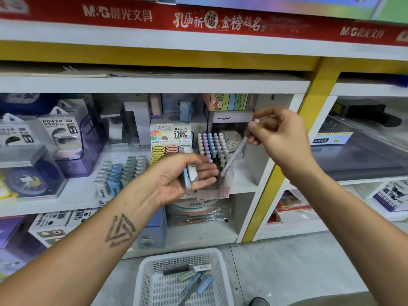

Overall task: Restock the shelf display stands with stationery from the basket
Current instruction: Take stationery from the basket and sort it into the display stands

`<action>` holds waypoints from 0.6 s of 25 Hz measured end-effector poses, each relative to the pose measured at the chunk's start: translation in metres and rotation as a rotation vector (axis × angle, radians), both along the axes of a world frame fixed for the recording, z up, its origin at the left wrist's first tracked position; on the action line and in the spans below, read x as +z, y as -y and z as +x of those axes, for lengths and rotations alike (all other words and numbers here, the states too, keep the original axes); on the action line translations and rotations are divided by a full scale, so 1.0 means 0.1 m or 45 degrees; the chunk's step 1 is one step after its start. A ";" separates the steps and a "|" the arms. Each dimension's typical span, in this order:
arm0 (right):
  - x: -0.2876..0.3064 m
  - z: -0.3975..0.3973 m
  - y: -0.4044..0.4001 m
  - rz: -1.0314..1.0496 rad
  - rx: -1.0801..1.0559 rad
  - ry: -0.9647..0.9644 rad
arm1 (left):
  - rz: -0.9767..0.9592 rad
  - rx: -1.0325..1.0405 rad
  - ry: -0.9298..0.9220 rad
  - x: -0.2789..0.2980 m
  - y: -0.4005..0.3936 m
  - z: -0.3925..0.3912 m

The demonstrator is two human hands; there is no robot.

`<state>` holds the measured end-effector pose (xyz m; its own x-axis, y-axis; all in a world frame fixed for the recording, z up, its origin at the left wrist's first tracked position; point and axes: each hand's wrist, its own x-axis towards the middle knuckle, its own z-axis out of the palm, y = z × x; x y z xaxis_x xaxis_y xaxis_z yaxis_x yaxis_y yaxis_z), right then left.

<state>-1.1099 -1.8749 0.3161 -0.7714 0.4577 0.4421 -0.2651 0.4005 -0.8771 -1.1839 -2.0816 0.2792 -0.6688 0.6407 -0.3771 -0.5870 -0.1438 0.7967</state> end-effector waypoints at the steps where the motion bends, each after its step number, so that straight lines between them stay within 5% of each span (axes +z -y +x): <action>1: -0.03 0.02 -0.03 0.187 -0.053 -0.039 | -0.008 0.016 -0.006 0.01 0.01 -0.01; 6: -0.47 0.01 0.04 0.875 -0.027 0.128 | 0.005 -0.061 -0.012 0.02 0.02 0.05; 15: -0.56 -0.01 0.06 0.939 0.040 0.108 | -0.030 -0.055 0.025 0.00 0.06 0.03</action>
<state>-1.1108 -1.8814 0.2596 -0.8243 0.0421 0.5646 -0.2296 0.8867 -0.4013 -1.1813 -2.0873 0.2788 -0.6331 0.6594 -0.4054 -0.6080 -0.0995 0.7876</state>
